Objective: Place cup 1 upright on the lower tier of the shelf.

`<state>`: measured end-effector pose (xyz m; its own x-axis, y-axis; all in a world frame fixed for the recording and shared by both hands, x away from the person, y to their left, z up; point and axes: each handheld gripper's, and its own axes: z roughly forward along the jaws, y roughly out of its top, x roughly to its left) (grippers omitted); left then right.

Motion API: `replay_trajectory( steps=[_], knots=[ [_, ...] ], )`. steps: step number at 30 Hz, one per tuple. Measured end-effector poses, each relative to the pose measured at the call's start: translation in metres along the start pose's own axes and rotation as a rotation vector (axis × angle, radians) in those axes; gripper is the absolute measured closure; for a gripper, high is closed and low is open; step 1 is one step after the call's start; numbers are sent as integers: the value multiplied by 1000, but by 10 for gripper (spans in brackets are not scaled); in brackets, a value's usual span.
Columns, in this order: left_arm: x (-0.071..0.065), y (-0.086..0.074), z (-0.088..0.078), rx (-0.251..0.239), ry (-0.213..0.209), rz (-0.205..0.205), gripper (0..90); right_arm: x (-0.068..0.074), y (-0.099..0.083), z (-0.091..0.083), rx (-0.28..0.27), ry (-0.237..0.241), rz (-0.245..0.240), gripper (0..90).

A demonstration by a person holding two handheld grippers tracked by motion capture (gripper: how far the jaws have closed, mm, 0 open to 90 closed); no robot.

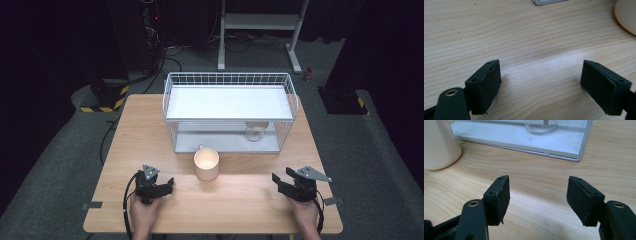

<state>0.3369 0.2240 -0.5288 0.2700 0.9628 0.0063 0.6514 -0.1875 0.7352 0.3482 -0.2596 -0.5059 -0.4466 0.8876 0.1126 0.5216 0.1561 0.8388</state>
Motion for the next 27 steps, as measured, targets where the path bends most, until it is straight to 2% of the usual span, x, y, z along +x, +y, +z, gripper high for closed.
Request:
replay_trajectory(
  steps=[8,13,21,27],
  knots=[
    [0,0,0,0,0,0,170,2,-5,1,15,-9,-16,350],
    [0,0,0,0,0,0,170,3,-8,3,37,-23,-51,349],
    [0,0,0,0,0,0,170,6,-10,11,98,-58,-109,340],
    [-1,0,0,0,6,-6,169,3,-11,11,142,-53,-112,320]
  ],
)
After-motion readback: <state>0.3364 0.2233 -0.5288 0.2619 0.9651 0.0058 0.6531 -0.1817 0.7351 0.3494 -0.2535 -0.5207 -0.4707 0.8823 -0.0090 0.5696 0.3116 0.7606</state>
